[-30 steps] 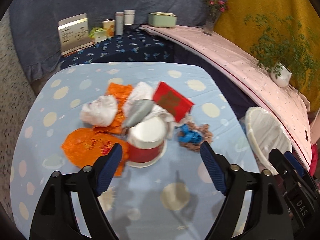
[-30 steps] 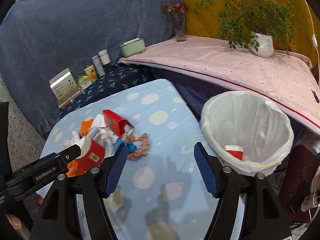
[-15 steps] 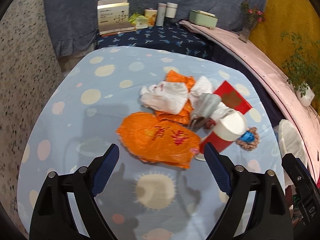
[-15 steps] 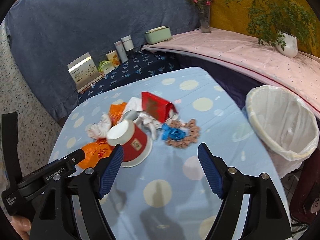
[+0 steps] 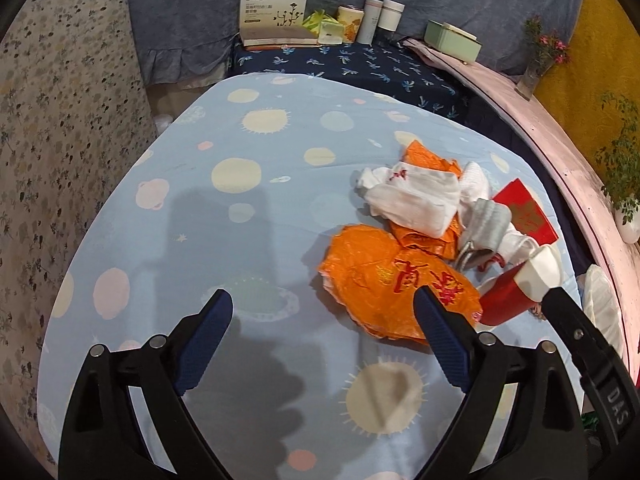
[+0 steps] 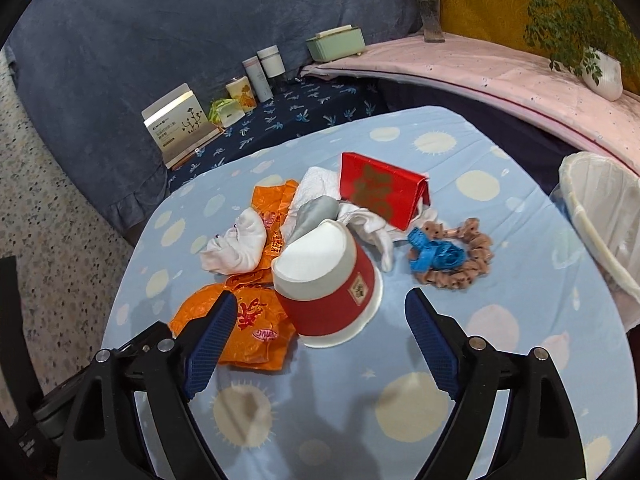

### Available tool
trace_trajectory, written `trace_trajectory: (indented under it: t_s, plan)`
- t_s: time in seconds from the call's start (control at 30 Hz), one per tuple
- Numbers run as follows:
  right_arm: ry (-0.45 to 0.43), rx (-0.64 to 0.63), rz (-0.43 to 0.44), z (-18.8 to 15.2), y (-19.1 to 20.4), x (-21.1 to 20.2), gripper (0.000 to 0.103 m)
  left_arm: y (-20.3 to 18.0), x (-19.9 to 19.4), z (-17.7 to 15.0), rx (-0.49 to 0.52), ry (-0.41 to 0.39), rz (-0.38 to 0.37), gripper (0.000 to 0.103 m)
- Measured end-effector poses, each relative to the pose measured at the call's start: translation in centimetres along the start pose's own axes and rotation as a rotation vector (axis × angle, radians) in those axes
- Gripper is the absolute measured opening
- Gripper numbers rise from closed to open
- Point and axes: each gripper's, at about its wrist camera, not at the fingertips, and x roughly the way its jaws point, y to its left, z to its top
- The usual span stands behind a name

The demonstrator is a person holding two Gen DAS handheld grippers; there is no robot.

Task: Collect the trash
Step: 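Move both tools back to the pile and grasp the upright red cup with the right tool, then grasp the orange plastic bag with the left tool while the right tool lifts the cup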

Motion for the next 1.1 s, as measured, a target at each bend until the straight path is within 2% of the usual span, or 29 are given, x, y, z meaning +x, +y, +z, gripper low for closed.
trace_trajectory:
  t_s: [0.23,0.43,0.67,0.8,0.97,1.1]
  plan:
    - [0.022,0.038,-0.022,0.2,0.7,2.6,0.082,0.6,1.2,0.5,-0.014,0.017,-0.006,0.088]
    - [0.006,0.056,-0.063,0.4,0.2,3.0,0.082,-0.3,2.5,0.7,-0.001,0.034,-0.022,0.09]
    - [0.022,0.078,-0.055,0.2,-2.4,2.2,0.045,-2.3,4.7,0.4,0.021,0.092,-0.056,0.09]
    - [0.034,0.087,-0.065,-0.4,-4.3,1.3,0.032,-3.5,5.1,-0.2,0.048,0.104,-0.064,0.09]
    - [0.038,0.11,-0.067,-0.9,-6.2,0.7,0.029,-4.2,6.3,-0.9,0.046,0.142,-0.07,0.09]
    - [0.04,0.1,-0.056,-0.8,-6.2,0.9,0.029,-5.0,6.5,-1.1,0.065,0.129,-0.06,0.089]
